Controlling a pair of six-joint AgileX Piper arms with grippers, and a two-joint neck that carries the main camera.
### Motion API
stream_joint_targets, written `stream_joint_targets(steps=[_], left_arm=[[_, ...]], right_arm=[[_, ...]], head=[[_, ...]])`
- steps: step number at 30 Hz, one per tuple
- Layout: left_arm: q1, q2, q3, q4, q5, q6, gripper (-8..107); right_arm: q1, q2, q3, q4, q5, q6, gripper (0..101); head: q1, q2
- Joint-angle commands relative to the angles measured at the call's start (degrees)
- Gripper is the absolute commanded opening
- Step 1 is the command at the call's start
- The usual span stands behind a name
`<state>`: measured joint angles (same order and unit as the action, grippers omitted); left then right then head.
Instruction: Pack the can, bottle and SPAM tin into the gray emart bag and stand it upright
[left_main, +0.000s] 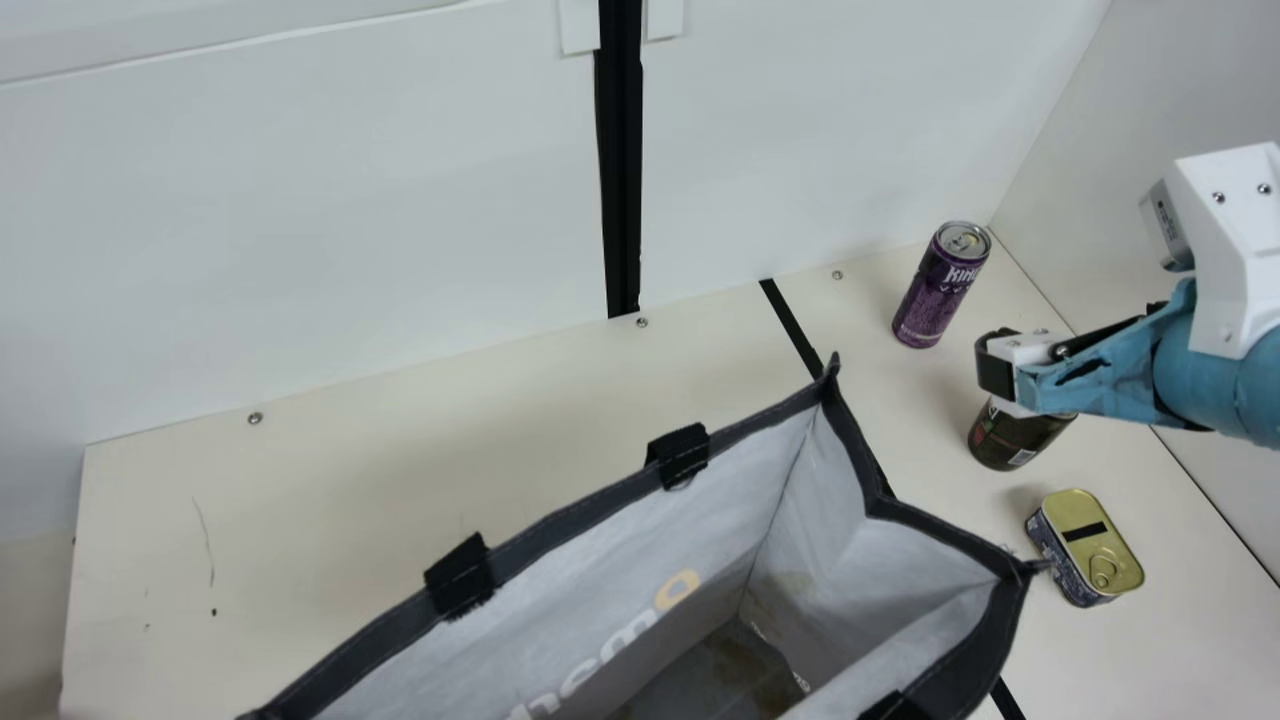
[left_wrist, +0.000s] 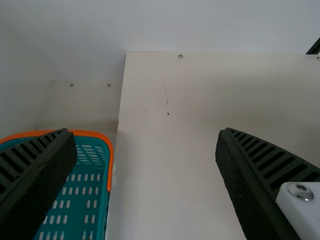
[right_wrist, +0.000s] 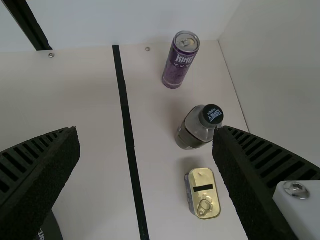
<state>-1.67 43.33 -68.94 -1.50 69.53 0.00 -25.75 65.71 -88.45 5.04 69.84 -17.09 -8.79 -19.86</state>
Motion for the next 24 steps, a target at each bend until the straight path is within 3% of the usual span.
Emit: stream_joint_targets(steps=[1,12,24], left_arm=[[0.0,0.0,0.0,0.0,0.0,0.0,90],[-2.0,1.3,-2.5,1.0,-1.1,-0.4,90],[-9.1,6.2,-9.9,5.7,-2.3,-5.4,90]], right_arm=[[0.0,0.0,0.0,0.0,0.0,0.0,95],[0.0,0.0,0.0,0.0,0.0,0.0,95],[0.0,0.0,0.0,0.0,0.0,0.0,95]], head=[[-1.2,-0.1],[-1.2,-0.1],[-1.2,-0.1]])
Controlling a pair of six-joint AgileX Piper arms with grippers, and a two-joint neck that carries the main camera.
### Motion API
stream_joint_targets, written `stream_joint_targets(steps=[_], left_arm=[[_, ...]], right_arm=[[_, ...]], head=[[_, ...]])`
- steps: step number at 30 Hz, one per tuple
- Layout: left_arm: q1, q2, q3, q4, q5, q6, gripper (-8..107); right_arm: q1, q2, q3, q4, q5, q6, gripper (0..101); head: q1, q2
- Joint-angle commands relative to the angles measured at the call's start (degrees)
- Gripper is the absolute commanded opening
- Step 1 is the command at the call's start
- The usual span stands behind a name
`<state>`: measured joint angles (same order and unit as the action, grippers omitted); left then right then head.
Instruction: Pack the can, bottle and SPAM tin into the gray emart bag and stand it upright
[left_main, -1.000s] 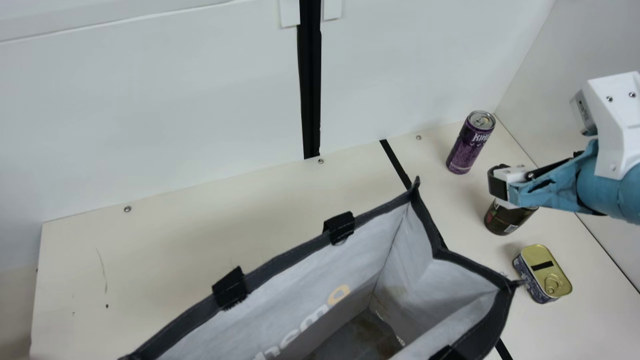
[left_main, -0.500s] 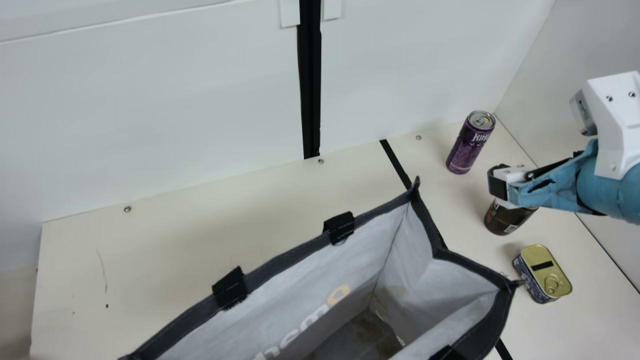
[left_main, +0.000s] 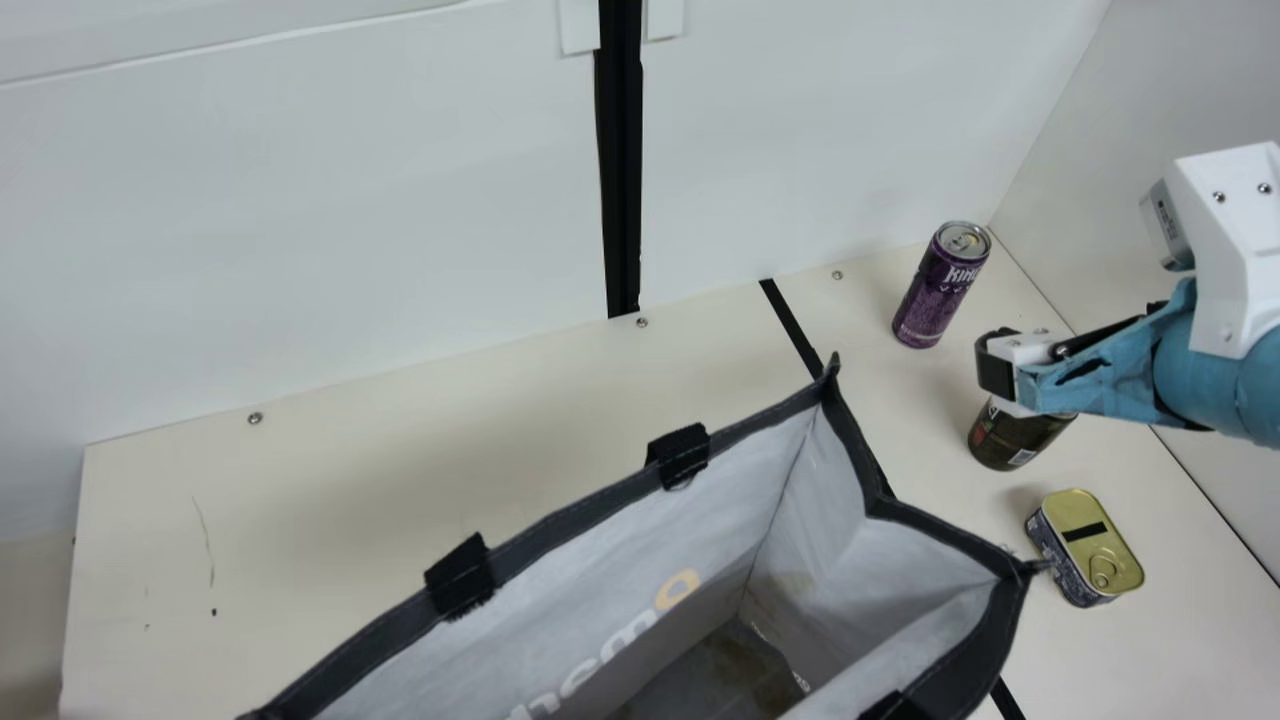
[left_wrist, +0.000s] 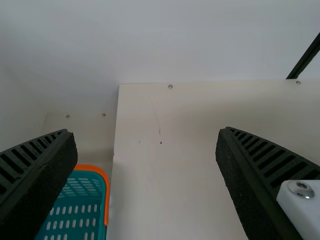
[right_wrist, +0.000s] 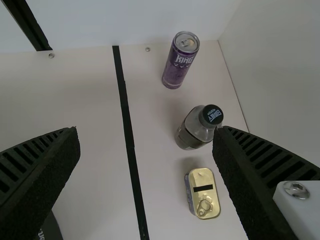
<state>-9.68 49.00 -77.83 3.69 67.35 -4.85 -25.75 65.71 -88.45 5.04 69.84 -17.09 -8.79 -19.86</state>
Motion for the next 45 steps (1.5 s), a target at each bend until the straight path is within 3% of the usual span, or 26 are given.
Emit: stream_joint_targets(steps=[1,25,45], left_arm=[[-1.9,1.2,-1.8,1.1,-0.2,-1.0,90],[-26.5,18.0,-24.6,14.5,2.4,-7.6,90],[-28.6,26.7,-37.4,-3.3,2.5,0.5,90]], right_arm=[[0.0,0.0,0.0,0.0,0.0,0.0,95],[0.0,0.0,0.0,0.0,0.0,0.0,95],[0.0,0.0,0.0,0.0,0.0,0.0,95]], head=[[-1.2,-0.1],[-1.2,-0.1],[-1.2,-0.1]])
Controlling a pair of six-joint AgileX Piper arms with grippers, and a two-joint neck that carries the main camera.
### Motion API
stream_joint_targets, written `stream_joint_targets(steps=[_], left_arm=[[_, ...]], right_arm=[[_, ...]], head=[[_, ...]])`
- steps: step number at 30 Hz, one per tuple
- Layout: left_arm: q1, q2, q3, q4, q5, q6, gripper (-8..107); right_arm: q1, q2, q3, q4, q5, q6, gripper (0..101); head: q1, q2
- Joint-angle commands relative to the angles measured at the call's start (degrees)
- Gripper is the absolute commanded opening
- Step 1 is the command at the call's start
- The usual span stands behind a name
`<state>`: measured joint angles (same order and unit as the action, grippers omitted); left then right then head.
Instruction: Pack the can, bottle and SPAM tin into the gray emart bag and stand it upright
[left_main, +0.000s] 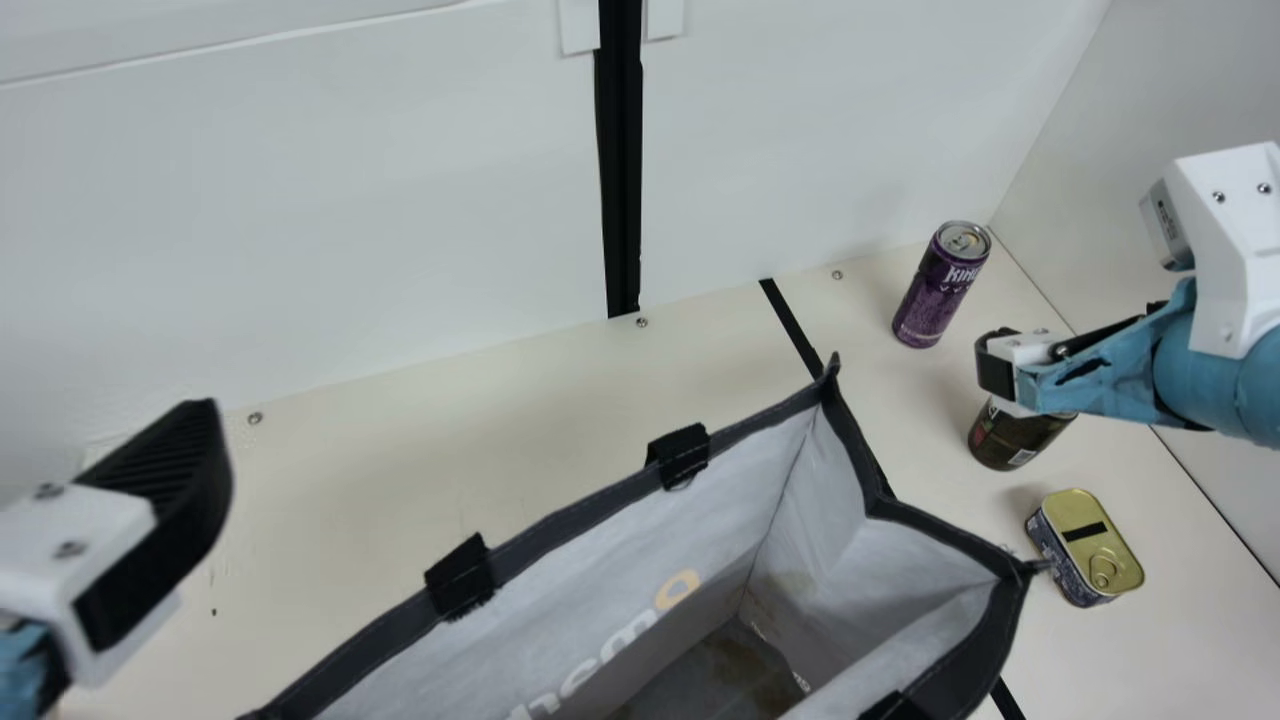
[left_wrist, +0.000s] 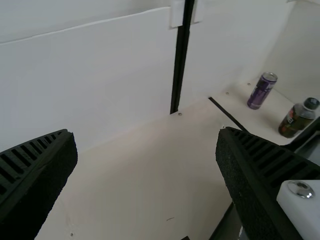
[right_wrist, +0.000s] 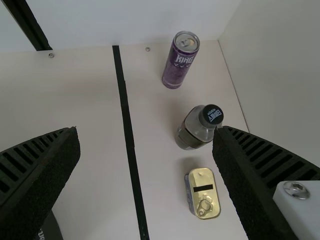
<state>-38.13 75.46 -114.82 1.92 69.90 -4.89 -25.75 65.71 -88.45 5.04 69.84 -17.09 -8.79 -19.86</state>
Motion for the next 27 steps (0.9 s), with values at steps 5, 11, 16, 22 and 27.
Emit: stream_joint_targets(steps=[5,11,16,22,27], left_arm=[[-1.7,2.0,-1.9,-4.2,0.0,3.2,90],[-4.6,3.8,-3.1,-5.9,0.0,5.8,90],[-7.3,5.3,-3.6,-6.4,0.0,7.2,90],[-10.1,7.1,-4.2,-7.7,0.0,8.3,90],[-12.4,8.9,-4.7,-8.2,0.0,8.9,90]], right_arm=[[0.0,0.0,0.0,0.0,0.0,0.0,95],[0.0,0.0,0.0,0.0,0.0,0.0,95],[0.0,0.0,0.0,0.0,0.0,0.0,95],[0.0,0.0,0.0,0.0,0.0,0.0,95],[0.0,0.0,0.0,0.0,0.0,0.0,95]], head=[[-1.2,-0.1],[-1.2,-0.1],[-1.2,-0.1],[-1.2,-0.1],[-1.2,-0.1]])
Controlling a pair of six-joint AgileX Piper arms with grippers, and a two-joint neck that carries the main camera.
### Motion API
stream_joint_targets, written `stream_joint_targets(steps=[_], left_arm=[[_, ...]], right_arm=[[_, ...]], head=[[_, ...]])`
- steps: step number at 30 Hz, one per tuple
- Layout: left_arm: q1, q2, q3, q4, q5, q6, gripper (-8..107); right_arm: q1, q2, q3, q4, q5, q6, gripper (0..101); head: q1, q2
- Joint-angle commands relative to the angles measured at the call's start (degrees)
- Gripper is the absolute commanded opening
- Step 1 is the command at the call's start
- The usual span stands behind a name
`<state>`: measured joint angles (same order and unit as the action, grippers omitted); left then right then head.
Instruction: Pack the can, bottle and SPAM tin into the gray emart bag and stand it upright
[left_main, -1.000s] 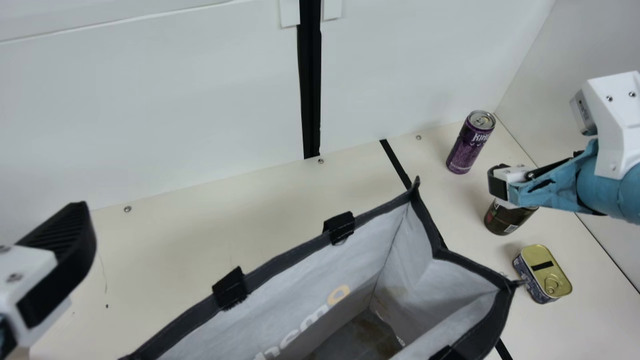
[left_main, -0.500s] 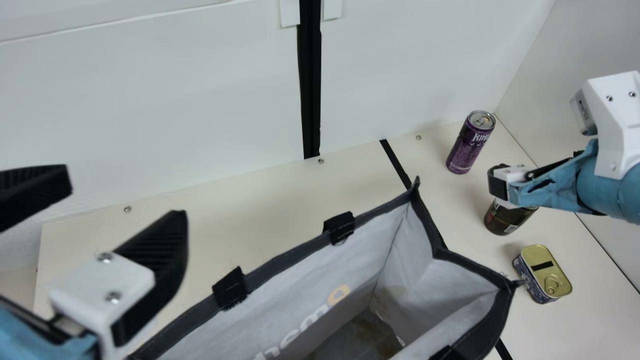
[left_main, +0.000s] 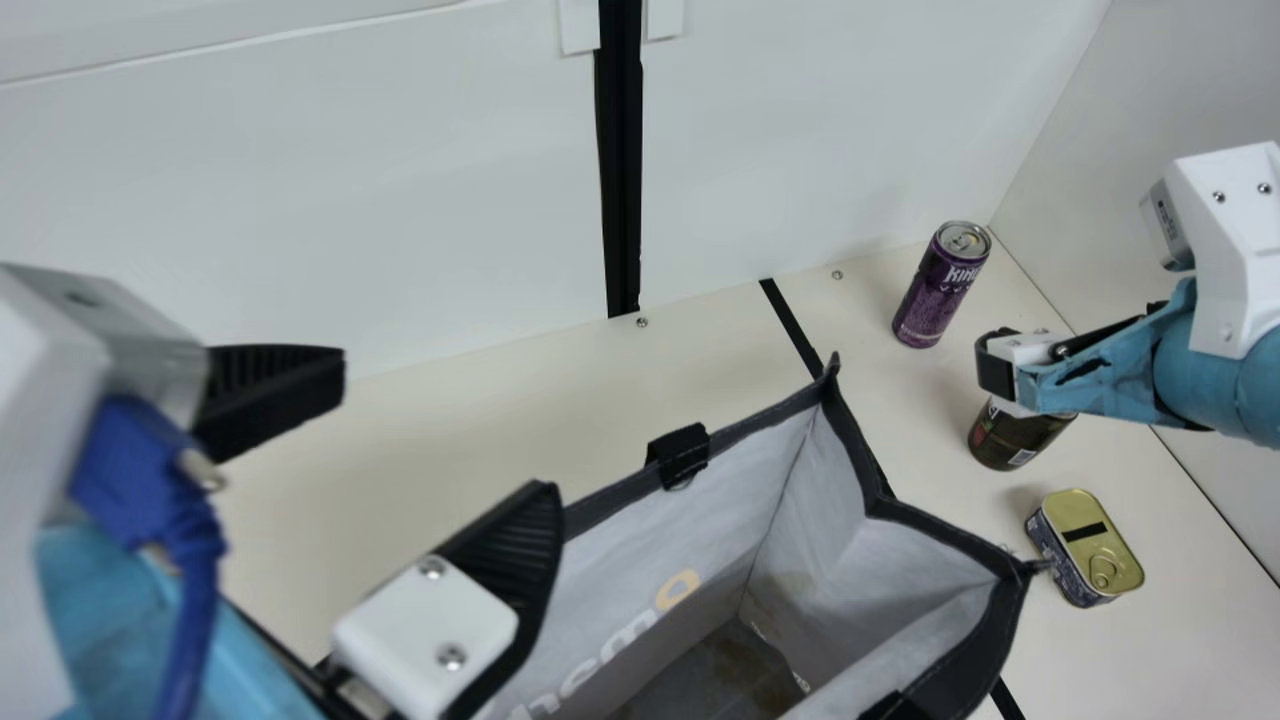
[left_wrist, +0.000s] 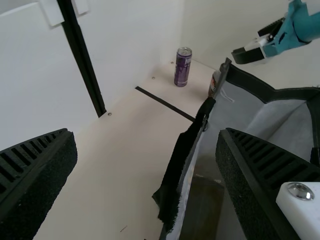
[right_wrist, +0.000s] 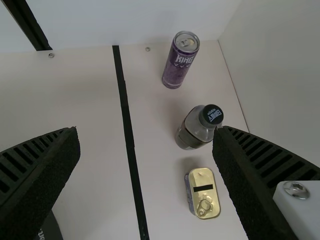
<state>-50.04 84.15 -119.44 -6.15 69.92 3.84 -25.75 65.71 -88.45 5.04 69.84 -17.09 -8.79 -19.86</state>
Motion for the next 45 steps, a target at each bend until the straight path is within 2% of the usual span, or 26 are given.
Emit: stream_joint_targets(steps=[1,17,31,45], left_arm=[[-0.9,0.6,-0.2,-0.2,0.0,0.2,90],[-5.1,6.2,-0.4,-0.5,0.0,0.7,90],[-4.7,10.0,0.8,-0.8,0.0,1.2,90],[-5.1,10.2,3.9,1.7,0.0,-1.1,-4]], right_arm=[[0.0,0.0,0.0,0.0,0.0,0.0,95],[0.0,0.0,0.0,0.0,0.0,0.0,95],[0.0,0.0,0.0,0.0,0.0,0.0,95],[0.0,0.0,0.0,0.0,0.0,0.0,95]], head=[[-1.2,-0.1],[-1.2,-0.1],[-1.2,-0.1],[-1.2,-0.1]])
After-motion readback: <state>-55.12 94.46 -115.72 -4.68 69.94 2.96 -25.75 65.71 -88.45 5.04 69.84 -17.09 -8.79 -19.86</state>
